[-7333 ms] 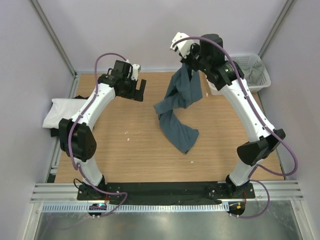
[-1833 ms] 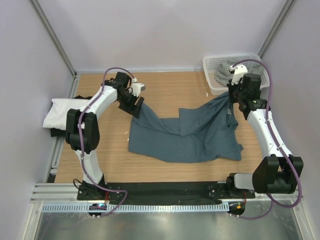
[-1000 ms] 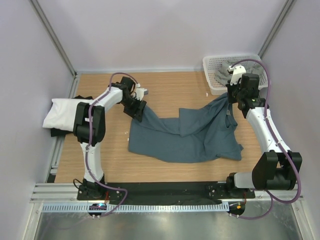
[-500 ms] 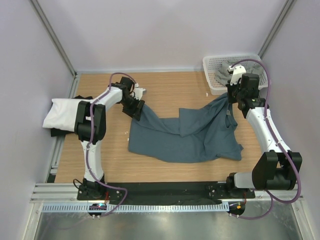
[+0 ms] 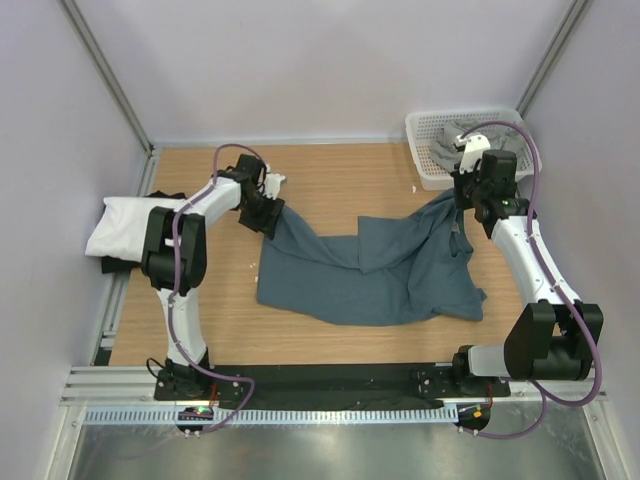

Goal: Fold and stack the t-shirts
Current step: Flatten the tshirt out

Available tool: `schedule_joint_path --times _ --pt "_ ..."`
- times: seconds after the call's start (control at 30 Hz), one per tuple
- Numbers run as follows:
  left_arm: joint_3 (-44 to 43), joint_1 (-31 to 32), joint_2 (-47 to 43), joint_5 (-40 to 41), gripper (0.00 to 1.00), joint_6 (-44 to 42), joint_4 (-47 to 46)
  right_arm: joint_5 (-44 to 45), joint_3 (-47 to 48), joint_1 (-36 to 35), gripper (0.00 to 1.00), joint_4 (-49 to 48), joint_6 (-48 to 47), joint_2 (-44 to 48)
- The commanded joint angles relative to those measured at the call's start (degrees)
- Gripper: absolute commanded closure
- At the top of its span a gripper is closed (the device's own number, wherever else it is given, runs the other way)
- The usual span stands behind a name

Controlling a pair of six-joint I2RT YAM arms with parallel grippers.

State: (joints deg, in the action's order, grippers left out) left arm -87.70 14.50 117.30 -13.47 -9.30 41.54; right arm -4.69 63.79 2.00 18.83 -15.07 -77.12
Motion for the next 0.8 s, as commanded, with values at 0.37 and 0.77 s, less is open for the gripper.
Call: schedule_joint_path --times 0.37,0.77 --pt "2.18 1.41 -3.83 0.73 0.51 2.0 -2.6 -0.5 -0.33 0.11 0.99 -3.89 -0.49 2.5" --pt "0.95 1.41 -0.14 -0.5 0.56 1.92 -2.25 0.21 -1.39 0.11 0.99 -3.8 -0.92 3.47"
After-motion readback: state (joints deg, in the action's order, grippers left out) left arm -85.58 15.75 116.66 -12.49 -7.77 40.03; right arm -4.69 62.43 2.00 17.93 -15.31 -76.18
